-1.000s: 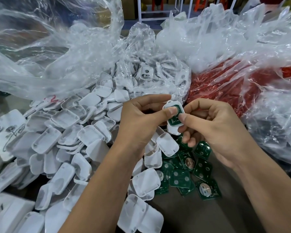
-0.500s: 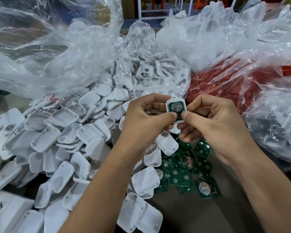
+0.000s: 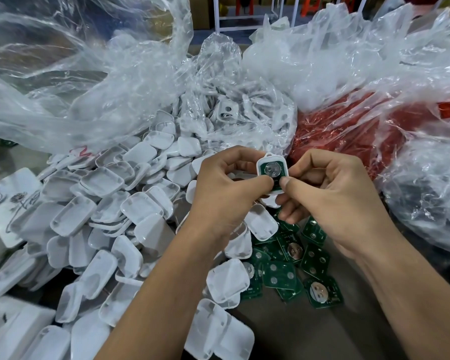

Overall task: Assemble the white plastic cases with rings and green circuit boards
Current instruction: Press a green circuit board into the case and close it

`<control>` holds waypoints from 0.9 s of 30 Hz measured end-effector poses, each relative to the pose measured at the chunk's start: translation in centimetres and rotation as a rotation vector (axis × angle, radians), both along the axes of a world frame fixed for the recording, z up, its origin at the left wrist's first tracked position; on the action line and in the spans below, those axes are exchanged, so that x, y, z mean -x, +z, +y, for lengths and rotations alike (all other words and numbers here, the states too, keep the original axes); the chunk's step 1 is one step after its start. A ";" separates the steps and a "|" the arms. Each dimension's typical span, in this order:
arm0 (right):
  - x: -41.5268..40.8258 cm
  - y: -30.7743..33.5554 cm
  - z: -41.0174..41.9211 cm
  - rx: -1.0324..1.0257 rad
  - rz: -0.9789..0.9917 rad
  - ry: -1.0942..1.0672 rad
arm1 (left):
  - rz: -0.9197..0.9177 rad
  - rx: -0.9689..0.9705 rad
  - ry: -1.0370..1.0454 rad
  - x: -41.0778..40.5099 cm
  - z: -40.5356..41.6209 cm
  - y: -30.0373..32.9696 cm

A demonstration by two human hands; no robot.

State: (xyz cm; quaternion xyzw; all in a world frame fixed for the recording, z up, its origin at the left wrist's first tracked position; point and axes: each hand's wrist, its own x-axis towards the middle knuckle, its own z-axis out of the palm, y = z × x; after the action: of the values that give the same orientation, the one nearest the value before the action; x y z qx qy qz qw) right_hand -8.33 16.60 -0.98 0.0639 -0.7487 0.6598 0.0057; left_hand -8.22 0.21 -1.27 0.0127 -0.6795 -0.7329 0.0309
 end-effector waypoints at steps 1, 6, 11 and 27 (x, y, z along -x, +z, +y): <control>0.0 0.0 0.0 0.001 0.000 -0.002 | -0.004 -0.001 0.000 0.0 0.0 0.0; -0.1 0.1 0.0 0.023 -0.011 -0.003 | -0.005 -0.015 -0.006 -0.1 -0.1 0.1; -0.2 0.4 -0.2 0.125 -0.073 -0.027 | -0.014 -0.056 -0.030 0.0 0.1 0.1; -0.1 1.0 0.0 0.171 -0.053 -0.034 | 0.124 0.027 -0.174 0.0 -0.3 0.3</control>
State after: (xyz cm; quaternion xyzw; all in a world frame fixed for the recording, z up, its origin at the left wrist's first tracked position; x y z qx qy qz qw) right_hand -8.28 16.61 0.07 0.0332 -0.6906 0.7224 0.0024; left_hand -8.21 -0.05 -0.94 -0.0924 -0.6845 -0.7230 0.0094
